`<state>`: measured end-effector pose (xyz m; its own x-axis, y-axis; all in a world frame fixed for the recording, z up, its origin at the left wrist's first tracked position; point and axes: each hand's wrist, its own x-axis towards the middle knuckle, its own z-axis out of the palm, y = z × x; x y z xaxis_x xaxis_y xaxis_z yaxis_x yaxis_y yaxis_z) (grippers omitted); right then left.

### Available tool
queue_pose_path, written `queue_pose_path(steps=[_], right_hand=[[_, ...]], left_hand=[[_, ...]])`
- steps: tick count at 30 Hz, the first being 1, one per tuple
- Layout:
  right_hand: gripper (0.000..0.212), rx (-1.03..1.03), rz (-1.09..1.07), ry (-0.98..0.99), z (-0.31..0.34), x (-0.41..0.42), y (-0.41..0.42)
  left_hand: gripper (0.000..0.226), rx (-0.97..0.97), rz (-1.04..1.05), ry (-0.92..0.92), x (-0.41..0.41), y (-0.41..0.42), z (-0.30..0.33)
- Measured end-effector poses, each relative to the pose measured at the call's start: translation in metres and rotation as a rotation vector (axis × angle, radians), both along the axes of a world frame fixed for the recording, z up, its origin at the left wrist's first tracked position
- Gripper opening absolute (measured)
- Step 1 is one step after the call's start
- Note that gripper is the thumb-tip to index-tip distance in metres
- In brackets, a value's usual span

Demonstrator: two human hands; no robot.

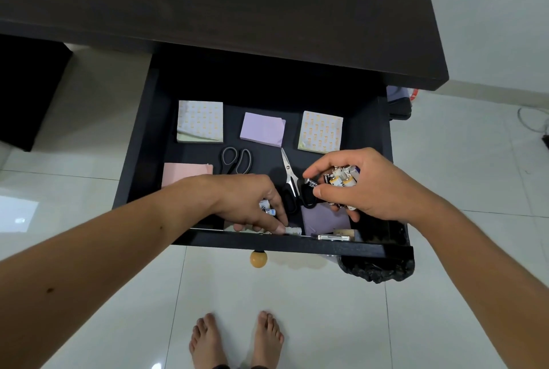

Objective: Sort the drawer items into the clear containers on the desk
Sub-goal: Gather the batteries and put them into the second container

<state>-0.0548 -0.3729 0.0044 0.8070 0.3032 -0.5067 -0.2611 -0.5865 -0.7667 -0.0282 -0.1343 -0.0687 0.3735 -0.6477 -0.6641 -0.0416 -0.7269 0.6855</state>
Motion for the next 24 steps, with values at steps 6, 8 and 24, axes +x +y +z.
queue_pose_path(steps=[6,8,24], right_hand=[[0.022,-0.004,0.008,0.008,0.0,0.001,0.002],[0.023,0.012,0.019,0.0,0.002,0.001,0.002],[0.019,0.036,0.054,0.017,0.006,0.002,0.001]], left_hand=[[0.025,0.081,-0.068,-0.037,-0.002,-0.008,0.001],[0.022,0.062,-0.04,-0.032,-0.004,-0.007,0.002],[0.022,-0.064,0.122,-0.093,-0.013,0.01,0.017]])
